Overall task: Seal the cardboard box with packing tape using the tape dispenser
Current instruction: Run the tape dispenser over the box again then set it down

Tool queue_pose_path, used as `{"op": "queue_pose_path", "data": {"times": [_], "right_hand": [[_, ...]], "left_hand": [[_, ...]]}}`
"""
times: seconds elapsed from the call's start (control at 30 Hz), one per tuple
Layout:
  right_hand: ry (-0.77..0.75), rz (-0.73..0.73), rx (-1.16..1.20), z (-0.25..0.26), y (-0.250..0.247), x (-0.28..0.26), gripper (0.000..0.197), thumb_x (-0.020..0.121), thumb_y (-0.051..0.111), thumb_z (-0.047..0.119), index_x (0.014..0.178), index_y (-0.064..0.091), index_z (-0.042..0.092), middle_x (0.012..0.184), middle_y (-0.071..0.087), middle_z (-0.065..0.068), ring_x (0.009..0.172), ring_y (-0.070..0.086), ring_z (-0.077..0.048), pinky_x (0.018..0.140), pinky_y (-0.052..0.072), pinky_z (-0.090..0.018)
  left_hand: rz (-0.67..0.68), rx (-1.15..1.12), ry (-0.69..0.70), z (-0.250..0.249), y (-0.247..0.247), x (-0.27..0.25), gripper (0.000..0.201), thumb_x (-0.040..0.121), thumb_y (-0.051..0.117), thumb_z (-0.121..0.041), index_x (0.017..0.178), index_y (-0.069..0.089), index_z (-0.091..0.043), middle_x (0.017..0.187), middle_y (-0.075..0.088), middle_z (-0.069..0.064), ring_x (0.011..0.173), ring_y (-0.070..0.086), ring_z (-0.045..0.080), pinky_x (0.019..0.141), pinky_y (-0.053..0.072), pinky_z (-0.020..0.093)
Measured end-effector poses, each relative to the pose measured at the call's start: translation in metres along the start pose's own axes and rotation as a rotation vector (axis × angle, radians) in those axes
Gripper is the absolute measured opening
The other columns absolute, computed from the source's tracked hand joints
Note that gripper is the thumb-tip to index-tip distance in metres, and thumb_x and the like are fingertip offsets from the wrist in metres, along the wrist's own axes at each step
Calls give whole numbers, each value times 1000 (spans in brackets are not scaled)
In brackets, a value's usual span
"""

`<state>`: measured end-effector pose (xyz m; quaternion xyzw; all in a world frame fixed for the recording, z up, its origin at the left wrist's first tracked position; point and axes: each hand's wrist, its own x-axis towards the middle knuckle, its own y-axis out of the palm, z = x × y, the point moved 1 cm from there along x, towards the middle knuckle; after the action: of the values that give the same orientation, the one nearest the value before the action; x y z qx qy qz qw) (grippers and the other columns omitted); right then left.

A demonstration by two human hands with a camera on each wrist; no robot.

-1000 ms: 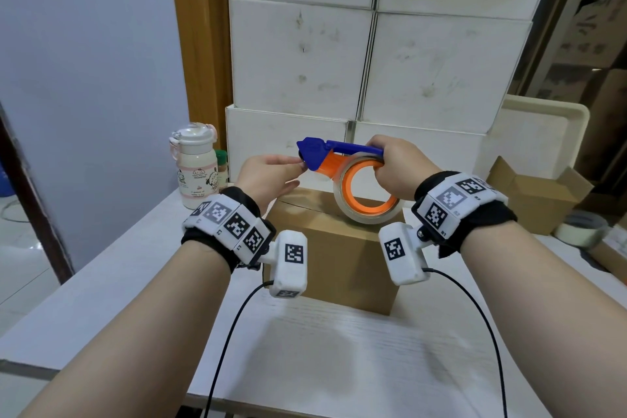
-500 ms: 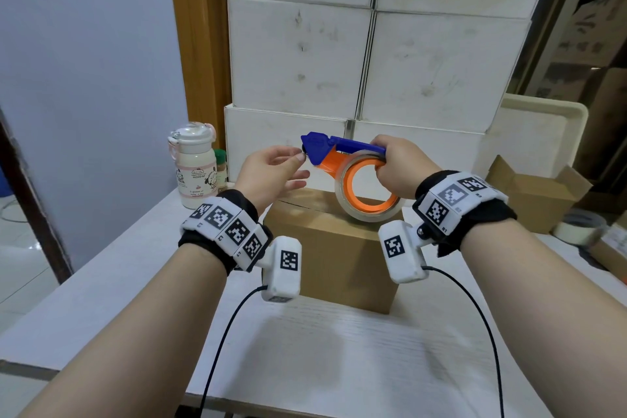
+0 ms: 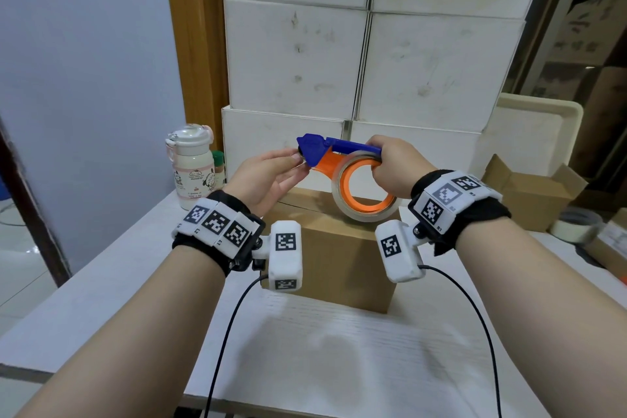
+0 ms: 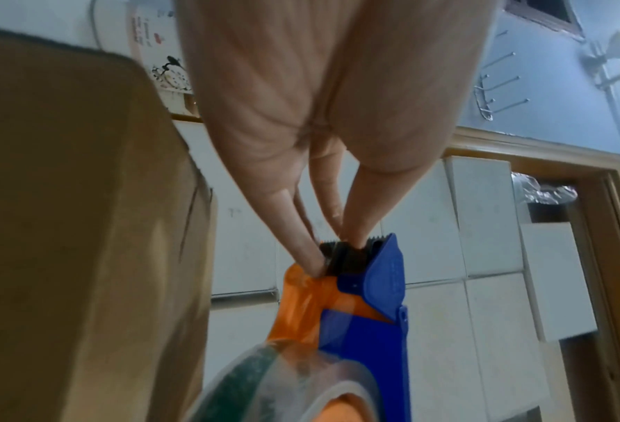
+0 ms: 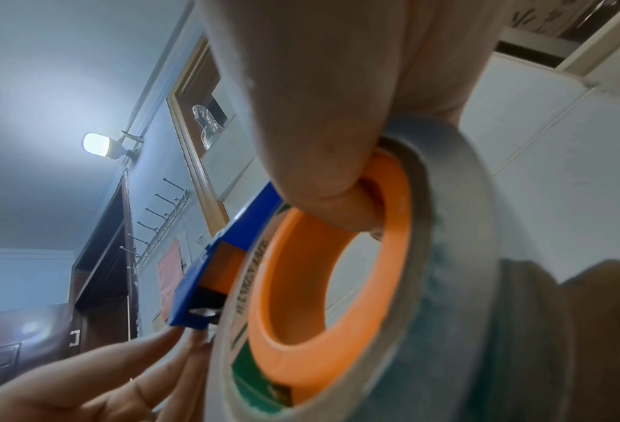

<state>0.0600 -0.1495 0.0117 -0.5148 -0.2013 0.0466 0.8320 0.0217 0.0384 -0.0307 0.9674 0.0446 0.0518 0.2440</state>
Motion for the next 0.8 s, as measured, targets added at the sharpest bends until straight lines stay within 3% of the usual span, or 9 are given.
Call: {"op": "queue_pose_path", "data": {"times": [0.1, 0.2, 0.27, 0.47, 0.57, 0.7, 0.8], "right_hand": [[-1, 1, -1, 1, 0, 0, 36, 90, 50, 1, 124, 51, 15, 95, 53, -2, 88, 51, -18, 76, 40, -25], [2, 7, 2, 0, -1, -1, 37, 90, 49, 0, 124, 51, 15, 95, 53, -3, 88, 50, -18, 75, 39, -25], [0, 8, 1, 0, -1, -1, 37, 90, 49, 0, 124, 51, 15, 96, 53, -3, 88, 50, -18, 75, 40, -25], [-17, 7, -7, 1, 0, -1, 35, 90, 49, 0, 122, 52, 15, 94, 53, -3, 87, 51, -18, 75, 40, -25], [-22, 3, -11, 1, 1, 0, 36, 90, 50, 0, 122, 52, 16, 94, 53, -2, 87, 50, -18, 75, 40, -26], [-28, -2, -13, 1, 1, 0, 34, 91, 50, 1, 122, 52, 15, 93, 52, -2, 86, 50, -17, 75, 39, -25], [-33, 1, -18, 1, 1, 0, 34, 90, 50, 1, 121, 52, 16, 93, 52, -1, 86, 50, -17, 75, 40, -26]], "left_hand": [[18, -135, -29, -1, 0, 0, 35, 92, 48, 6, 127, 47, 2, 129, 57, 23, 116, 60, 26, 89, 54, 29], [8, -159, -21, 0, 3, -1, 19, 92, 46, 8, 109, 52, 0, 130, 55, 24, 115, 60, 27, 92, 53, 31], [-27, -94, 8, 1, 3, 1, 18, 92, 47, 8, 106, 52, 0, 129, 55, 26, 110, 61, 27, 91, 53, 29], [-87, -68, 20, 3, -1, 3, 30, 90, 47, 10, 119, 51, 7, 130, 53, 31, 111, 61, 29, 91, 54, 30], [-77, -110, -23, 3, 1, 2, 38, 89, 39, 13, 125, 48, 12, 132, 51, 30, 119, 57, 30, 99, 49, 34], [-87, -284, -58, 0, 5, -4, 53, 84, 14, 13, 130, 39, 18, 137, 43, 30, 128, 46, 38, 111, 37, 38], [-119, -293, -73, -5, 6, -5, 32, 88, 27, 8, 112, 48, 9, 125, 53, 27, 111, 60, 36, 94, 53, 39]]}}
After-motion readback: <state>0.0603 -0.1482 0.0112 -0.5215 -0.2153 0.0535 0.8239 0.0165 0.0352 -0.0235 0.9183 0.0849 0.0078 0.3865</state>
